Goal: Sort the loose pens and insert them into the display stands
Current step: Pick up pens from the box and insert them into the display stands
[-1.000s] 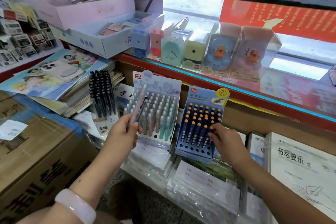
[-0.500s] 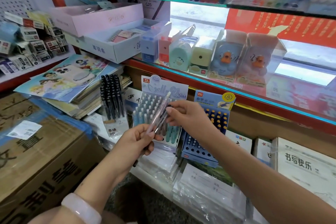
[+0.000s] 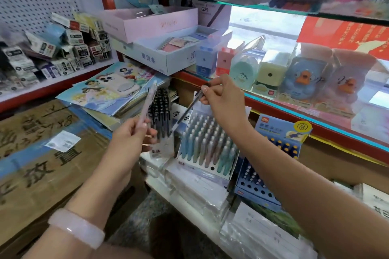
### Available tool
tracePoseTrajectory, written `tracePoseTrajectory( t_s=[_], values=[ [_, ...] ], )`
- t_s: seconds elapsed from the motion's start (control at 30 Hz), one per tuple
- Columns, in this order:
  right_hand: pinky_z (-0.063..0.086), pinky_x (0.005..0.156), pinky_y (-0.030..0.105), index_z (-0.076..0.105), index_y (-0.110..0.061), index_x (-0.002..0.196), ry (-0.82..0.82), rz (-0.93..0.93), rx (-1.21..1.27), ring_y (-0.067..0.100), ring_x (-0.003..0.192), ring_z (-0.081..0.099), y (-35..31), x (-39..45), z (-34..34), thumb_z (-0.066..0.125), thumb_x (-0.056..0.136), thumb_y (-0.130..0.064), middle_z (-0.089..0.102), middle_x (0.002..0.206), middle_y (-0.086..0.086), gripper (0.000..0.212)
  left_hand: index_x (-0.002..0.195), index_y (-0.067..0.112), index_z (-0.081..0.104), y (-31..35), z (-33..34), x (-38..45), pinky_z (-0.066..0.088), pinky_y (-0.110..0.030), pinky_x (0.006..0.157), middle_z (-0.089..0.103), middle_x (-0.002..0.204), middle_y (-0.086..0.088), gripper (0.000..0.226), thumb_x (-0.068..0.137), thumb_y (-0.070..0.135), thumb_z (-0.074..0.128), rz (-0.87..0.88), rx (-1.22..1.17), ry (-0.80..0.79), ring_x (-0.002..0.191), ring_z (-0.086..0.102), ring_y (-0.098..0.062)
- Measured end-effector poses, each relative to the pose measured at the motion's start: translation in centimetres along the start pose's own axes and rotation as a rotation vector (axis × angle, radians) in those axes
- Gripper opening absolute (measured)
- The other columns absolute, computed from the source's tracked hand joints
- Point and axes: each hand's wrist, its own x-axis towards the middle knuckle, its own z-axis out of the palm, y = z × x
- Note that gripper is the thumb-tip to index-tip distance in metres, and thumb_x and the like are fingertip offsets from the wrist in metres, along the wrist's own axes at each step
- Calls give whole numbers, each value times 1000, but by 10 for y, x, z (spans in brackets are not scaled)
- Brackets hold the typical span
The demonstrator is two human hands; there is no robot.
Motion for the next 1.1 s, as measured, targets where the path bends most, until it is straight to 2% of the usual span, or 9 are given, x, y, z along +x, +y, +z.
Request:
tracePoseTrajectory(
  t_s=[0.13, 0.2, 0.37, 0.57, 0.77, 0.9, 1.1],
  values=[
    [54, 79, 41, 53, -8, 99, -70, -106, -120, 19, 82, 66, 4, 9, 47, 57, 92, -17, 70, 88, 8, 13, 100, 16, 56, -6, -34, 13, 48, -21, 55, 58, 80, -3, 19, 100, 15, 37, 4, 1, 63, 67, 55, -15],
    [52, 78, 45, 52, -8, 99, -124, -143, -149, 23, 81, 65, 11, 9, 68, 56, 92, -18, 70, 88, 10, 13, 99, 16, 57, -15, -48, 15, 48, -24, 57, 58, 80, -4, 19, 100, 15, 38, -36, -13, 99, 66, 54, -16],
    [52, 81, 44, 52, -5, 105, -236, -164, -269, 27, 93, 64, 30, 6, 102, 54, 94, -19, 68, 101, 14, 19, 94, 16, 57, -33, -69, 17, 44, -28, 63, 58, 78, -5, 19, 99, 13, 39, -93, -31, 147, 67, 53, -18],
    [52, 80, 45, 52, -4, 110, -267, -194, -335, 30, 92, 64, 32, 6, 115, 51, 95, -20, 68, 100, 16, 22, 96, 15, 58, -40, -75, 18, 44, -27, 61, 58, 79, -5, 18, 99, 13, 40, -120, -54, 160, 67, 53, -17],
    [51, 76, 47, 50, -7, 104, -219, -286, -439, 35, 88, 64, 30, 23, 105, 51, 95, -22, 69, 94, 16, 17, 101, 14, 58, -43, -74, 15, 45, -21, 54, 61, 80, -3, 18, 98, 15, 41, -117, -49, 138, 66, 55, -14],
    [52, 76, 45, 50, -9, 105, -251, -245, -462, 34, 88, 64, 40, 19, 106, 51, 95, -23, 69, 95, 16, 18, 97, 15, 58, -42, -71, 15, 47, -18, 49, 60, 78, -3, 18, 98, 13, 41, -122, -58, 132, 64, 54, -15],
    [52, 75, 45, 49, -8, 104, -257, -240, -468, 32, 87, 64, 41, 17, 106, 49, 96, -23, 68, 94, 15, 17, 101, 14, 59, -39, -70, 12, 45, -26, 60, 60, 79, -4, 18, 98, 13, 41, -133, -66, 132, 66, 54, -15]
  ],
)
